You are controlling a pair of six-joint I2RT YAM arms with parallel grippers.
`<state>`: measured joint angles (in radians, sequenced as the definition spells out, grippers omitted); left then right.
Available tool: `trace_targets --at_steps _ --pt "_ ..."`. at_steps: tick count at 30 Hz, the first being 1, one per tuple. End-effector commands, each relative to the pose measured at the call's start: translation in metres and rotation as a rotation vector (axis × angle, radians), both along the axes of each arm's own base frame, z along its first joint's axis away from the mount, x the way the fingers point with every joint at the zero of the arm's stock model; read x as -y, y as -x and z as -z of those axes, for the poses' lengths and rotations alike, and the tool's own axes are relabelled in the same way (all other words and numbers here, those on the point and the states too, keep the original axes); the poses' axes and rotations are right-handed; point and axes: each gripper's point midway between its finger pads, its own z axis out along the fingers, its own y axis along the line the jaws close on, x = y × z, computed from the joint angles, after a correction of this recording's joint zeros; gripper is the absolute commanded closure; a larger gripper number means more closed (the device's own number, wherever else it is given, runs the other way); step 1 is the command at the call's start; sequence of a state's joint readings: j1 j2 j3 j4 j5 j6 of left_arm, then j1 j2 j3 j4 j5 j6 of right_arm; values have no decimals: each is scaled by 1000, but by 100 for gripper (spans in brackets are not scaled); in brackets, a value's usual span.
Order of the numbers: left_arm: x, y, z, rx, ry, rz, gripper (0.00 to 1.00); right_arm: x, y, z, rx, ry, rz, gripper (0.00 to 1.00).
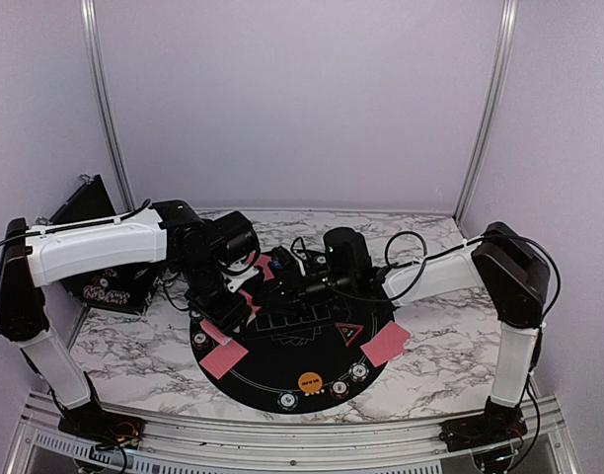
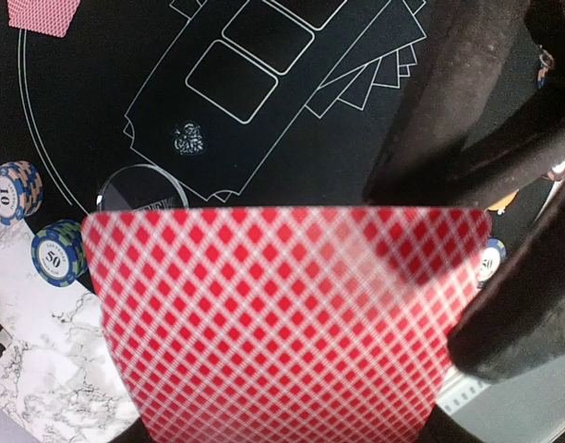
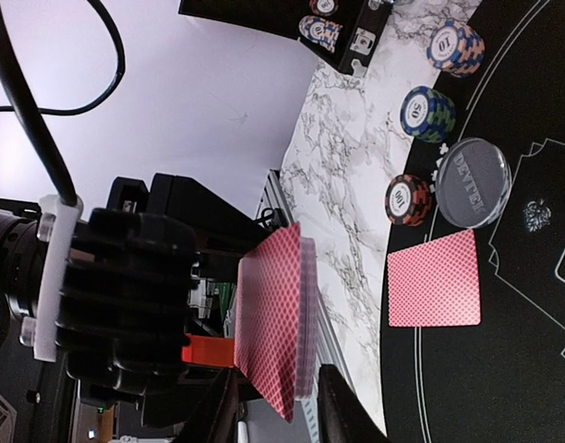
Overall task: Distribute texas hold em gaming equipment
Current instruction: Pick up the poker card from the face-down deck piles.
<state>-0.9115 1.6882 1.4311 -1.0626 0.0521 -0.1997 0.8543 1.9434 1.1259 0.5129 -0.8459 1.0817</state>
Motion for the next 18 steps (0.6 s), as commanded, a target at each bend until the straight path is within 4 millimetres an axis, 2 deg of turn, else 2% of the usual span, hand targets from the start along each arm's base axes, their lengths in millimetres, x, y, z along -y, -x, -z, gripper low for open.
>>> trace_targets --at_steps 1,12,18 --pt "-2 4 1 -16 -15 3 42 2 -2 -16 28 -40 5 74" --pt "-2 4 1 -16 -15 2 42 3 3 -16 -1 -58 -8 90" --pt "-3 5 1 -18 -17 3 42 9 -3 -22 -11 -77 8 100"
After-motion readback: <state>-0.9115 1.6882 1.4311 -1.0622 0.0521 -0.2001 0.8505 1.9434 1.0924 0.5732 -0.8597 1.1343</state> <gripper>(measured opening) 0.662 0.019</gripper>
